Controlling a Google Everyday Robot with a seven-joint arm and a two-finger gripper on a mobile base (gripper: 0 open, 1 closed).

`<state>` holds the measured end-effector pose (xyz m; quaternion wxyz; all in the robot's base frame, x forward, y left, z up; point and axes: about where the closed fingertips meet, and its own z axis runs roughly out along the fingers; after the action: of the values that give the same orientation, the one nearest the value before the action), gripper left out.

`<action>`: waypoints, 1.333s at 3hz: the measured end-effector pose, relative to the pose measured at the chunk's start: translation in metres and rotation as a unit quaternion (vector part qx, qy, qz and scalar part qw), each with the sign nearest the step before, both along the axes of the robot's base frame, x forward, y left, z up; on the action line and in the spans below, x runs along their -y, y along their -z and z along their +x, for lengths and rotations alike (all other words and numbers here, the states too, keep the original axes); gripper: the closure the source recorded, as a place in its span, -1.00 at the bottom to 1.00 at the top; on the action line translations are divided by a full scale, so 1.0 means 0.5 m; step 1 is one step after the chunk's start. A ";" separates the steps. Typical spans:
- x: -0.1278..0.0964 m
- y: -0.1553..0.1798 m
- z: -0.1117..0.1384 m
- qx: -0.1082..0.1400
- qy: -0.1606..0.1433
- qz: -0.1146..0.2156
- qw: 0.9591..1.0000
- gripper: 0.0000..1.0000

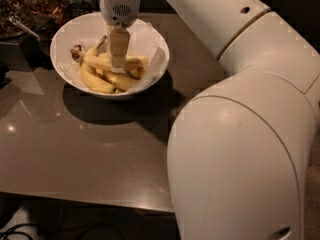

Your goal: Pick banana from white bowl

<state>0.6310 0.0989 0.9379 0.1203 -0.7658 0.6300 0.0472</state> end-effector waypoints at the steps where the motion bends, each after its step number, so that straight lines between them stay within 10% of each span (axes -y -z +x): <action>1: 0.012 0.027 0.003 -0.014 0.006 -0.008 1.000 -0.32; 4: 0.026 0.072 0.014 -0.034 0.007 -0.028 0.999 -0.28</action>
Offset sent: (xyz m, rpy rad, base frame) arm -0.0322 -0.0543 -0.0302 -0.1825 0.2089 -0.0085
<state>0.6379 0.0857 0.9019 0.0777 -0.7626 0.6398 0.0552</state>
